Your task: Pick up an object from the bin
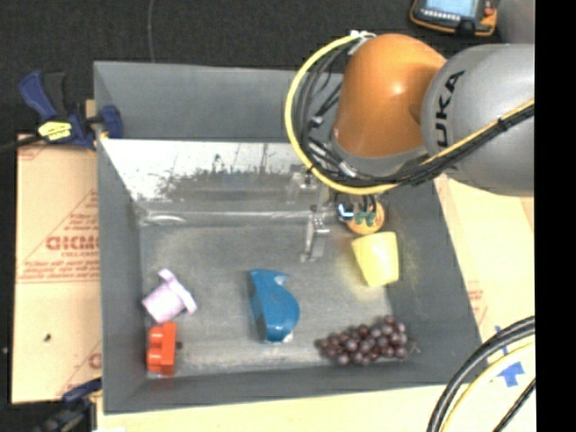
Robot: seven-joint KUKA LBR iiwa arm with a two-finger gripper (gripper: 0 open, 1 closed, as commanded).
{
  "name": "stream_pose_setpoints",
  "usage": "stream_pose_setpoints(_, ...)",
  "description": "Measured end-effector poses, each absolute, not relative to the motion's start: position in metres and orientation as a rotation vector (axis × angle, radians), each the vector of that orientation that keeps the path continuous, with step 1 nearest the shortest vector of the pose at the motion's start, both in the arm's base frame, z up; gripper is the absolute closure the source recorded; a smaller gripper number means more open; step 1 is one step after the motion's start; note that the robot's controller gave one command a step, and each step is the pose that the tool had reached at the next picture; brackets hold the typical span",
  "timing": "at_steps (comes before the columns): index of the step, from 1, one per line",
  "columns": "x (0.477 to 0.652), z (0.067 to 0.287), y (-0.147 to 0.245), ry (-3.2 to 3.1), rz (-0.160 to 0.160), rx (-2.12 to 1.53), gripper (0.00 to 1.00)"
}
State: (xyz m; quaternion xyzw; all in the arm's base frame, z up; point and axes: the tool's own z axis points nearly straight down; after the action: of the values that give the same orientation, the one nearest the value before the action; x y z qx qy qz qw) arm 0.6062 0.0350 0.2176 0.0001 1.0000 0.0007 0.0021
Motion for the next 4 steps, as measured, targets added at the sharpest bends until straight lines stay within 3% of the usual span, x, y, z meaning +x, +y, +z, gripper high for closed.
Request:
stream_pose_setpoints(1,0.514,0.152,-0.017,3.146,-0.001,-0.051,0.00)
stream_pose_setpoints(2,0.518,0.146,-0.016,3.121,0.003,-0.047,0.00)
stream_pose_setpoints(3,0.498,0.111,-0.005,3.123,0.004,0.137,0.00)
stream_pose_setpoints(4,0.512,0.070,0.009,3.106,0.008,0.285,0.00)
